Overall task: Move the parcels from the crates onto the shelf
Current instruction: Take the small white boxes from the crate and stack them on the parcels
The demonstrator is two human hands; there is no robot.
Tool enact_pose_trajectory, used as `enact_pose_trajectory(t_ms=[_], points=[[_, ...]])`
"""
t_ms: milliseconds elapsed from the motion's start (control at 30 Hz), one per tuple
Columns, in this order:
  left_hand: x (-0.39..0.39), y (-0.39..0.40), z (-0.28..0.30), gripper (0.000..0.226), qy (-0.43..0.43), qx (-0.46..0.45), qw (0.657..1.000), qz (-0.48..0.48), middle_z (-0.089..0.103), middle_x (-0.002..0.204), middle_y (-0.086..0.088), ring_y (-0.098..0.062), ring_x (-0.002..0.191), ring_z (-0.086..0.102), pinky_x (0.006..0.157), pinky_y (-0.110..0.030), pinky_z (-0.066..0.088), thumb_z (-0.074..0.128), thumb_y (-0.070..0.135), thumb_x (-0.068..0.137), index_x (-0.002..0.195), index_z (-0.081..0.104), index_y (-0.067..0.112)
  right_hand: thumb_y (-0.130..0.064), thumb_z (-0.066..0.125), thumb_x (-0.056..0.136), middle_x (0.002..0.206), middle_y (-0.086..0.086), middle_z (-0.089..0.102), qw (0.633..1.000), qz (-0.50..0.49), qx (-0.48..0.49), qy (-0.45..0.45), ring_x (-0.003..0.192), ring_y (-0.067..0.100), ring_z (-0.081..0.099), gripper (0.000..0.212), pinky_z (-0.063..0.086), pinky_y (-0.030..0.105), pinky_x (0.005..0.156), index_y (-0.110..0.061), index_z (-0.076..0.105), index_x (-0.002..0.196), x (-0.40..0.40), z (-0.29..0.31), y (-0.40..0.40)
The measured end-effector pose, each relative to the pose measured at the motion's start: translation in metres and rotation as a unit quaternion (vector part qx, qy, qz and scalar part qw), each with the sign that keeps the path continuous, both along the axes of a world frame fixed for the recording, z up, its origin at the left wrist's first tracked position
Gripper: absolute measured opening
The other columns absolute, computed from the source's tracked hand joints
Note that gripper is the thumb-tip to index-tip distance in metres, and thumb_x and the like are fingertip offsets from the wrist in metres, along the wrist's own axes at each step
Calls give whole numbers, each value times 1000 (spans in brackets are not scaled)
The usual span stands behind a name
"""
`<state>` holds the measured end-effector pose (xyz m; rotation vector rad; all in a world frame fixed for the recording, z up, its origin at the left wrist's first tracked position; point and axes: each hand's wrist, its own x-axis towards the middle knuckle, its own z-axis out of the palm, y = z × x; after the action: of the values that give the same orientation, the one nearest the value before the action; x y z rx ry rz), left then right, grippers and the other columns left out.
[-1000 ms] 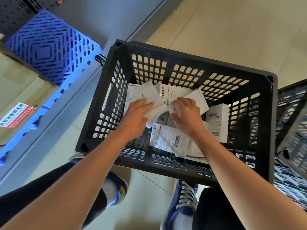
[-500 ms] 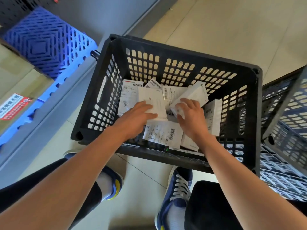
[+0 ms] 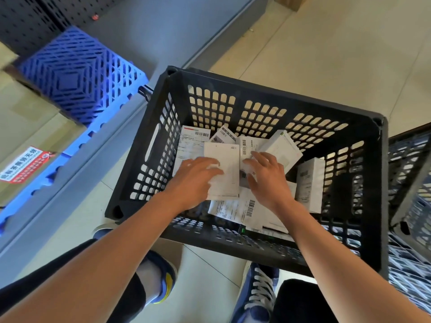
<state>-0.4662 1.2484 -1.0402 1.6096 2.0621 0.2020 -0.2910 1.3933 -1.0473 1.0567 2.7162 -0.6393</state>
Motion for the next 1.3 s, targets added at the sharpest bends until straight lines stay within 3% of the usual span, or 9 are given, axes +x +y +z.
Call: enact_pose_trajectory(t_ms=[100,200,467,700,800,933,1033,1133,1300], points=[[-16,7,-5,52,-90,30,969,227,41,157,0,-22,144,37,119,-44,30,59,14,99,149,47,24,-20,55,101,162,3,35,1000,-6,-1,26,152,27,18,47,17,51,122,-23,49,148,-17,-5,5],[-29,17,-16,62,-165,-48,929,327,36,161,-3,-26,146,35,116,-39,31,57,23,102,158,31,22,-26,53,102,162,2,36,999,-7,17,27,152,27,20,48,11,52,122,-26,46,150,-33,-10,9],[-25,17,-30,68,-216,-135,914,315,37,160,-3,-28,141,42,110,-39,39,53,36,104,161,17,24,-39,48,103,162,6,35,999,40,27,-16,152,30,22,53,-8,55,123,-23,40,153,-31,-28,0],[-20,16,-11,53,-229,-156,916,290,59,139,-3,-14,100,52,75,-26,40,58,41,100,147,45,19,-30,51,101,152,7,48,1000,20,17,1,145,29,35,33,-2,53,122,-19,57,132,-23,-25,-14],[-26,18,-16,46,-242,-179,902,311,59,138,-2,-20,111,57,84,-27,39,53,44,101,140,56,20,-22,55,99,146,9,55,999,-2,27,25,142,31,40,26,10,54,122,-17,65,123,-28,-26,-11],[-27,17,-35,27,-287,-212,886,296,66,120,-5,-22,101,61,80,-31,48,48,24,101,117,69,16,-18,58,99,152,11,49,998,-27,2,59,143,36,37,39,23,52,119,-13,59,138,-47,-23,-6],[-19,17,-45,54,-320,-256,875,259,51,149,-4,-27,133,51,107,-33,41,48,13,99,152,43,20,-19,57,101,153,8,49,998,-17,-4,67,146,33,33,43,22,46,120,-14,55,143,-63,-21,-6],[-16,17,-57,65,-342,-269,869,236,40,159,-3,-22,146,38,118,-35,33,49,7,97,158,29,19,-14,57,100,153,8,48,998,1,-33,51,146,33,31,44,23,44,120,-13,55,144,-72,-21,-6],[-28,16,-60,46,-267,-161,897,312,50,151,-5,-28,128,56,99,-30,47,52,22,101,147,50,22,-20,57,101,158,9,42,997,-35,-72,-1,147,34,29,45,23,45,120,-16,53,146,-76,-30,-8]])
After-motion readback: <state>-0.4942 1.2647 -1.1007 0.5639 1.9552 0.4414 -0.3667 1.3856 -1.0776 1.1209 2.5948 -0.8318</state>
